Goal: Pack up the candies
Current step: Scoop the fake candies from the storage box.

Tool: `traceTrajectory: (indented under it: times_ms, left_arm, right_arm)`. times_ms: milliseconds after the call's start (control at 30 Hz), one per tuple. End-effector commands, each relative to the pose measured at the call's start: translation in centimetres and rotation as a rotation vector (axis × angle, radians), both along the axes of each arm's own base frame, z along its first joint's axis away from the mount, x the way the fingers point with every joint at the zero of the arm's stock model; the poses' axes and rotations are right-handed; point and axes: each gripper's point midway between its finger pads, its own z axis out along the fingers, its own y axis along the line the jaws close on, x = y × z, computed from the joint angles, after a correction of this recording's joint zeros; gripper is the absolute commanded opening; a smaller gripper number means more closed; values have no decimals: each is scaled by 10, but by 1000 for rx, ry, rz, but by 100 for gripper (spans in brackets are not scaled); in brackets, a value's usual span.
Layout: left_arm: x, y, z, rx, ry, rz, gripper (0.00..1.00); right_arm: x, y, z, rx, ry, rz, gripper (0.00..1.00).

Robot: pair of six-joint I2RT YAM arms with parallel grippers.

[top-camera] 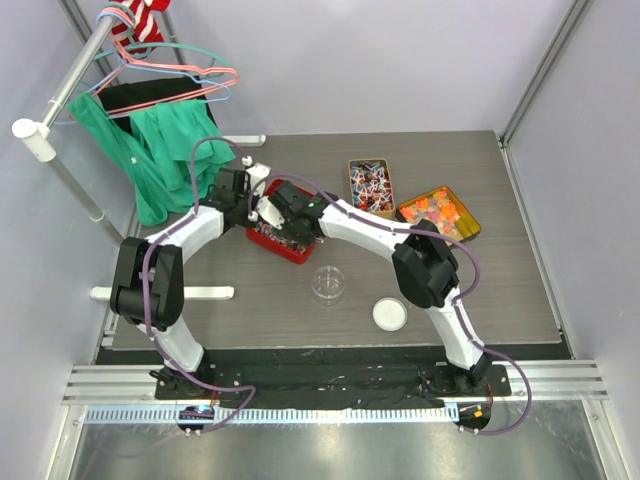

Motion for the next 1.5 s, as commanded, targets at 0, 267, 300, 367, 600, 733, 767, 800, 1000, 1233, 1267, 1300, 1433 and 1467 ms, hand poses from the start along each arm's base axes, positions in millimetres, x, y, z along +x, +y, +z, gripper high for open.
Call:
traceTrajectory:
  times_ms: [0, 267, 300, 367, 600, 733, 767, 800, 1000, 1233, 1267, 1300, 1433, 1467]
  left_arm:
    - [6, -73, 63, -261, -144, -188, 0]
    - [1, -84, 56, -319, -103, -227, 0]
    - [0, -85, 55, -321, -100, -232, 0]
    - [-1, -87, 55, -332, -96, -245, 0]
    - [4, -81, 45, -339, -66, -218, 0]
    - [6, -78, 46, -379, -56, -227, 0]
    - [7, -77, 47, -408, -45, -214, 0]
    - [7, -77, 47, -431, -33, -206, 0]
    - [4, -83, 45, -529, 25, -239, 0]
    - [0, -88, 44, -556, 43, -260, 0]
    - [0, -88, 44, -559, 44, -262, 0]
    - [-1, -89, 46, -565, 41, -269, 0]
    - [-11, -94, 52, -597, 49, -315, 0]
    - [-14, -98, 56, -617, 38, -348, 0]
  right_arm:
    - [8, 87, 49, 345, -69, 46, 1]
    - [11, 102, 63, 411, -60, 21, 1]
    - [12, 103, 62, 412, -61, 22, 1]
    - [19, 97, 58, 389, -90, -10, 1]
    - [35, 77, 39, 323, -166, -99, 1]
    - [31, 68, 39, 361, -126, -94, 1]
    - [29, 65, 34, 360, -109, -94, 1]
    - [30, 63, 33, 372, -92, -95, 1]
    - [24, 66, 34, 447, 2, -89, 1]
    - [29, 65, 37, 490, 42, -99, 1]
    - [29, 65, 37, 489, 40, -99, 1]
    - [30, 64, 38, 489, 40, -101, 1]
    - [35, 62, 43, 512, 48, -108, 1]
    - [36, 62, 42, 512, 49, -113, 1]
